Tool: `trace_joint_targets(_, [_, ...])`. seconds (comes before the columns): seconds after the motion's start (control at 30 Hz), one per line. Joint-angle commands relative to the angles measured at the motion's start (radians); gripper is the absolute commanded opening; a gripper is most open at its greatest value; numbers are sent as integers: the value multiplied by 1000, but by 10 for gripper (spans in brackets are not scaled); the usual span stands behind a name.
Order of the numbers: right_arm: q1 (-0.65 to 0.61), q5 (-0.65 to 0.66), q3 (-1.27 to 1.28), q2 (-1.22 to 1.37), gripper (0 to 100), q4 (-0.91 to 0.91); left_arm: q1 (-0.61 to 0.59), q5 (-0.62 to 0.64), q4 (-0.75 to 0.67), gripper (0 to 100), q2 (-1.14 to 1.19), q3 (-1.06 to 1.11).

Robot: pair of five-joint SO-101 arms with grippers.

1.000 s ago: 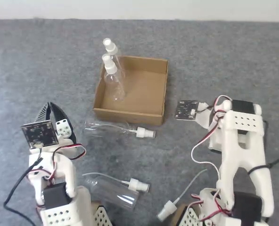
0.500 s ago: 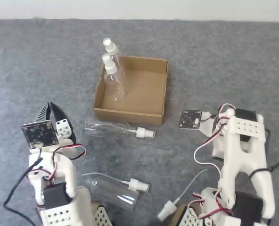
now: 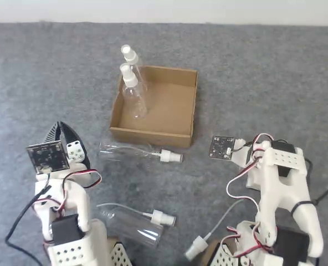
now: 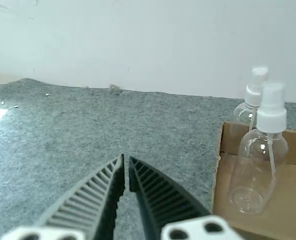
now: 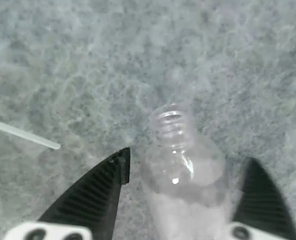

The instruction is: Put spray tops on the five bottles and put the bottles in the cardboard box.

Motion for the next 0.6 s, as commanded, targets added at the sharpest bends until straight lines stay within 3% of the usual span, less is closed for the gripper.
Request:
trace_joint_targets(0.0, [2,8,-12,-53,117,-35,3,-11,-26,13,-12,-15])
trace_joint_targets(0.1, [1,6,-17,-64,35,-35,3,-11,-26,13,-12,-15])
trace_joint_targets(0.2, [-7,-54,-29,-65,28,-33,3,-11,-26,13,-12,-15])
trace_joint_targets(0.57, [-165,-454,-127,-65,24,-27,3,-11,-28,13,-12,-15])
